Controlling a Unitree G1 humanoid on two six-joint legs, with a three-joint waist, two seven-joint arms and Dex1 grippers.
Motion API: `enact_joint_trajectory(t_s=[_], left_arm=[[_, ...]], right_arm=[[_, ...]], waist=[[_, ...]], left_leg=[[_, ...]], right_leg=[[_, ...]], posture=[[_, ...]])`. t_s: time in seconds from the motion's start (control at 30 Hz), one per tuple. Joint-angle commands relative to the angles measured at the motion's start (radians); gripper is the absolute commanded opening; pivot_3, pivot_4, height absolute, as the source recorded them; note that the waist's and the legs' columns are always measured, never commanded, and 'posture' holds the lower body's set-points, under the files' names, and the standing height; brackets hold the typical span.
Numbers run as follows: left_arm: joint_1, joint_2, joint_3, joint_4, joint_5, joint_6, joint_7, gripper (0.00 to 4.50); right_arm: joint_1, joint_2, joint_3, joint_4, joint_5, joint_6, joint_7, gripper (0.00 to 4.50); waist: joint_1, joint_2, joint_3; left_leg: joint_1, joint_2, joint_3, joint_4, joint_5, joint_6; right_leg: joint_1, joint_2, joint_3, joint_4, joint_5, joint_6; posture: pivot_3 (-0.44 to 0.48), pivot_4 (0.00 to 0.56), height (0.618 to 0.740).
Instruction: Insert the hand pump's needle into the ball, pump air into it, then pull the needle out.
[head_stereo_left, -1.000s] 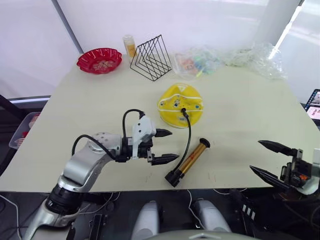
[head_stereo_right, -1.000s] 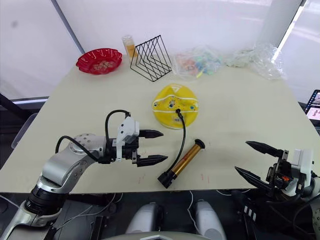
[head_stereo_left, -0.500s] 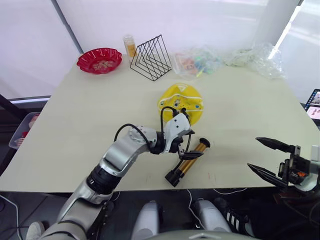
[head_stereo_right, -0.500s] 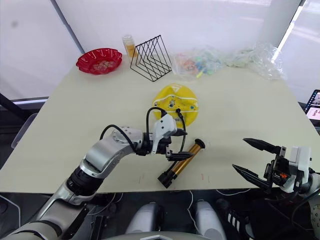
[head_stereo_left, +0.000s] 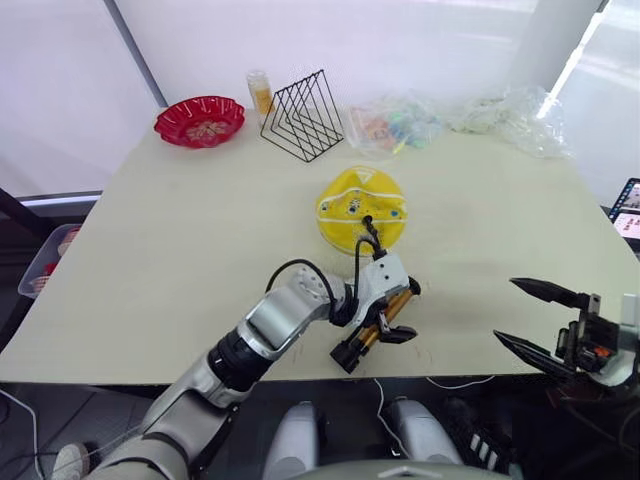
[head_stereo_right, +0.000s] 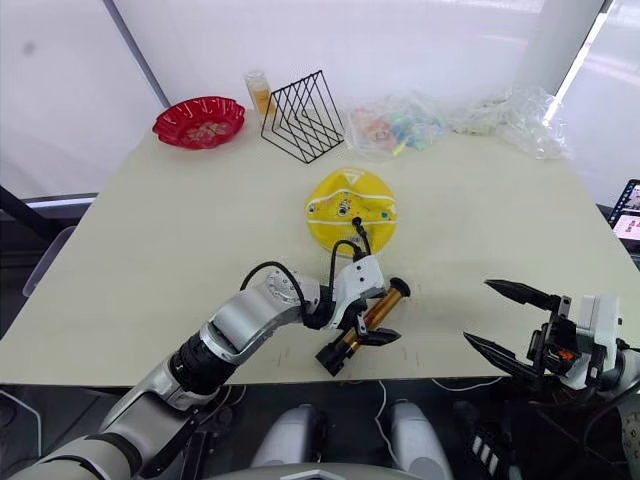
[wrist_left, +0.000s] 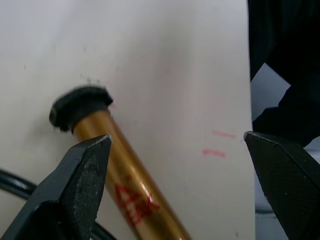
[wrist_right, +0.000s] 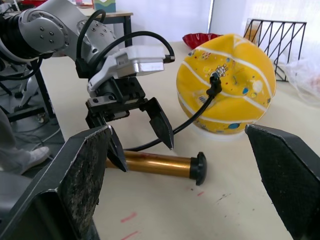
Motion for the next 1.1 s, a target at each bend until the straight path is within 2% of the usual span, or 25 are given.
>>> enact_joint_trajectory(t_s=[0.03, 0.6, 0.7, 0.77, 0.8, 0.9, 0.93, 1.1], left_arm=[[-0.019, -0.008, -0.027, 0.01, 0.036, 0.034, 0.027, 4.49], [-0.012, -0.014, -0.125, 0.103, 0.108, 0.019, 0.005, 4.49], [-0.009, -0.011, -0.118, 0.106, 0.11, 0.015, -0.003, 3.69], [-0.006, -0.007, -0.114, 0.106, 0.112, 0.012, -0.009, 2.9], [-0.006, -0.006, -0.113, 0.106, 0.114, 0.01, -0.011, 2.31], [-0.006, -0.004, -0.099, 0.107, 0.11, -0.001, -0.021, 1.15], [-0.006, -0.003, -0.092, 0.107, 0.107, -0.008, -0.026, 1.02], [0.012, 0.0, -0.006, 0.077, 0.059, -0.097, -0.065, 1.01]], right_arm=[[0.011, -0.005, -0.015, -0.035, 0.007, -0.015, 0.002, 4.5], [0.051, 0.01, -0.016, -0.042, -0.001, -0.035, -0.011, 4.5], [0.058, 0.016, -0.014, -0.044, -0.006, -0.042, -0.018, 4.5], [0.06, 0.019, -0.011, -0.044, -0.008, -0.046, -0.022, 4.5], [0.06, 0.02, -0.01, -0.044, -0.008, -0.047, -0.023, 4.5], [0.059, 0.026, -0.009, -0.047, -0.003, -0.041, -0.038, 4.5], [0.058, 0.029, -0.009, -0.05, 0.001, -0.036, -0.047, 4.5], [0.052, 0.053, 0.007, -0.097, 0.033, 0.031, -0.136, 4.5]], waist=[[-0.001, 0.0, 0.0], [0.0, 0.0, 0.0], [0.0, 0.0, 0.0], [0.0, 0.0, 0.0], [0.0, 0.0, 0.0], [0.0, 0.0, 0.0], [0.0, 0.0, 0.0], [-0.001, 0.0, 0.0]], left_leg=[[0.0, 0.0, 0.0, 0.0, 0.0, 0.0], [0.0, 0.0, 0.0, 0.0, 0.0, 0.0], [0.0, 0.0, 0.0, 0.0, 0.0, 0.0], [0.0, 0.0, 0.0, 0.0, 0.0, 0.0], [0.0, 0.0, 0.0, 0.0, 0.0, 0.0], [0.0, 0.0, 0.0, 0.0, 0.0, 0.0], [0.0, 0.0, 0.0, 0.0, 0.0, 0.0], [0.0, 0.0, 0.0, 0.0, 0.0, 0.0]], right_leg=[[0.0, 0.0, 0.0, 0.0, 0.0, 0.0], [0.0, 0.0, 0.0, 0.0, 0.0, -0.001], [0.0, 0.0, 0.0, 0.0, -0.001, -0.001], [0.0, 0.0, 0.0, 0.0, -0.001, -0.001], [0.0, 0.0, 0.0, 0.0, -0.001, -0.001], [0.0, 0.0, 0.0, 0.0, -0.001, -0.001], [0.0, 0.0, 0.0, 0.0, -0.001, -0.001], [0.0, 0.0, 0.0, 0.0, -0.001, -0.001]], posture=[[0.0, 0.15, 0.735], [0.0, 0.15, 0.735], [0.0, 0.15, 0.735], [0.0, 0.15, 0.735], [0.0, 0.15, 0.735], [0.0, 0.15, 0.735], [0.0, 0.15, 0.735], [0.0, 0.15, 0.735]])
